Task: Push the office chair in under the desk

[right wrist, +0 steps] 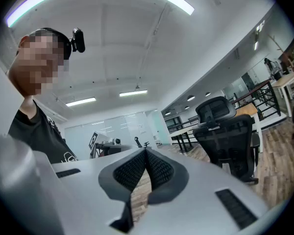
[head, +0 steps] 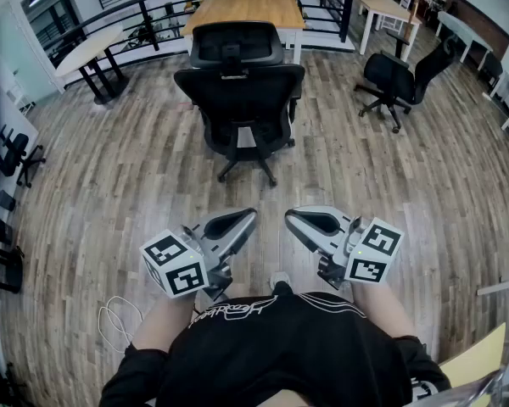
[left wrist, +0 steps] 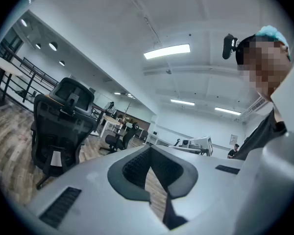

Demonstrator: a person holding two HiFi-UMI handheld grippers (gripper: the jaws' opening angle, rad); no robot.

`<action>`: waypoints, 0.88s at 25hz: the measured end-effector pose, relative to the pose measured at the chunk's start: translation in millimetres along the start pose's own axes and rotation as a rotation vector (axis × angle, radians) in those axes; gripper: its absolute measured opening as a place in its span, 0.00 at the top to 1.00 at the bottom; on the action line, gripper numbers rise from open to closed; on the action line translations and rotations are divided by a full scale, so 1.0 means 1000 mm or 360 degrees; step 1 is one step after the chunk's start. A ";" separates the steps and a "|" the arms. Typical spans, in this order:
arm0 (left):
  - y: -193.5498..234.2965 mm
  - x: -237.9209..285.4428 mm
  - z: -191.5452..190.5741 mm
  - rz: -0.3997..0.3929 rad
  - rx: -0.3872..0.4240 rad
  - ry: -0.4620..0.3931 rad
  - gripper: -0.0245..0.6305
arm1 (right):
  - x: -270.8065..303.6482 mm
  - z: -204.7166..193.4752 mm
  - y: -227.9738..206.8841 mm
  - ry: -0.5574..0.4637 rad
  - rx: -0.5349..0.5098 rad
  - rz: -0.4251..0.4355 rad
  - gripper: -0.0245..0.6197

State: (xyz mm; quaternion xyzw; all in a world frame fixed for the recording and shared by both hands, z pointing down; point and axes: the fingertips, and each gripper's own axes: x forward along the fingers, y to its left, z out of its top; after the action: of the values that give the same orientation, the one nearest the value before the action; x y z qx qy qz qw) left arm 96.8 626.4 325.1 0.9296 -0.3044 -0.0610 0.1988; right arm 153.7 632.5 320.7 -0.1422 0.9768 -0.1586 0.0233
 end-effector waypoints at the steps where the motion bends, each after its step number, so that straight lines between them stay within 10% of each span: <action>1: -0.002 -0.001 0.000 0.0003 0.0011 0.0000 0.95 | 0.000 0.000 0.001 0.0000 -0.0004 -0.0007 0.90; 22: 0.036 0.019 0.005 0.0041 0.0015 -0.0009 0.95 | 0.018 0.005 -0.050 0.0024 0.0033 -0.0065 0.90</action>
State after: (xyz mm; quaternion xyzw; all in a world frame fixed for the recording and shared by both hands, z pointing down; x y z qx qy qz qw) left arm 91.6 586.6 335.4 0.9263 -0.3172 -0.0597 0.1944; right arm 150.2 580.6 331.4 -0.1605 0.9721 -0.1702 0.0141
